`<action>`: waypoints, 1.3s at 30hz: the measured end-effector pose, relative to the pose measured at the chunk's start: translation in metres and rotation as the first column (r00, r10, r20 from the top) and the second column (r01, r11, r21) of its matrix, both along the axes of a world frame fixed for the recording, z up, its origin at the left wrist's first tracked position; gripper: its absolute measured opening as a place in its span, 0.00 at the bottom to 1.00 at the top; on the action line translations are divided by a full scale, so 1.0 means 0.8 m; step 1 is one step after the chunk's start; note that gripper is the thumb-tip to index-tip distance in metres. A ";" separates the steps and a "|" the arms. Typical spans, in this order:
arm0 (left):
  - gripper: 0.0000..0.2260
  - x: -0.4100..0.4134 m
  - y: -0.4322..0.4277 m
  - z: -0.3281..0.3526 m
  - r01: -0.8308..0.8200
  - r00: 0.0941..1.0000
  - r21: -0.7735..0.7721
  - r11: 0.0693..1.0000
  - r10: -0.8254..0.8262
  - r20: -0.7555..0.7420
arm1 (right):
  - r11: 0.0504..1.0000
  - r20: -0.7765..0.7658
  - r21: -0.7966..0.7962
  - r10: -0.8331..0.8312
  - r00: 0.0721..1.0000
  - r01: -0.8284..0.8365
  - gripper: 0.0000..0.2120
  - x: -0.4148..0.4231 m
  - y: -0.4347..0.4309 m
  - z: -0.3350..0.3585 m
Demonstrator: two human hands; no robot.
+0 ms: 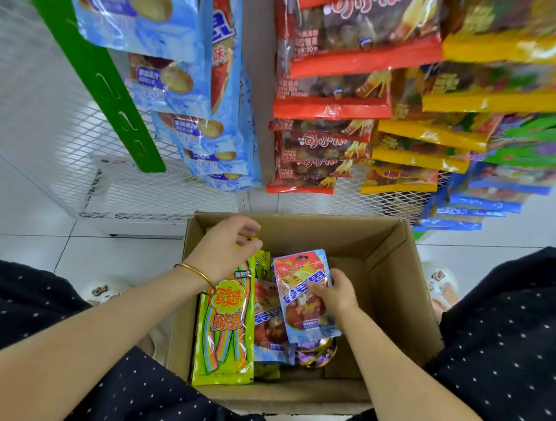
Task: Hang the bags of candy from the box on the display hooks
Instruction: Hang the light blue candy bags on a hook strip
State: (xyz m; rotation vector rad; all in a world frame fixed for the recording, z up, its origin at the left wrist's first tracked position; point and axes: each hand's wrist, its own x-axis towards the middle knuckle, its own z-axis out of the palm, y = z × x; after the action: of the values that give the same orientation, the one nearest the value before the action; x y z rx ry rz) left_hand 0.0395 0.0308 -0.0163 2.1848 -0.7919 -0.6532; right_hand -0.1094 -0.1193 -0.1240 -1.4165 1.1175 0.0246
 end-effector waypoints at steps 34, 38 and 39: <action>0.09 0.132 -0.006 0.595 0.055 0.747 -0.671 0.740 0.415 0.519 | 0.461 0.623 -0.781 0.630 0.465 0.421 0.21 0.171 0.060 0.629; 0.07 0.139 -0.018 0.607 0.067 0.761 -0.664 0.744 0.392 0.517 | 0.424 0.608 -0.791 0.625 0.490 0.441 0.21 0.201 0.060 0.646; 0.08 0.139 -0.020 0.608 0.062 0.771 -0.661 0.748 0.385 0.508 | 0.434 0.611 -0.789 0.625 0.485 0.435 0.21 0.205 0.060 0.648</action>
State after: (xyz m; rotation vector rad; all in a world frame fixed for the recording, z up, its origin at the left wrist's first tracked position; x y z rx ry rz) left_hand 0.1508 0.0150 0.4702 1.7464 -0.9409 0.4591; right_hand 0.0548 -0.0712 0.3948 -2.0450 -0.0460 -1.3401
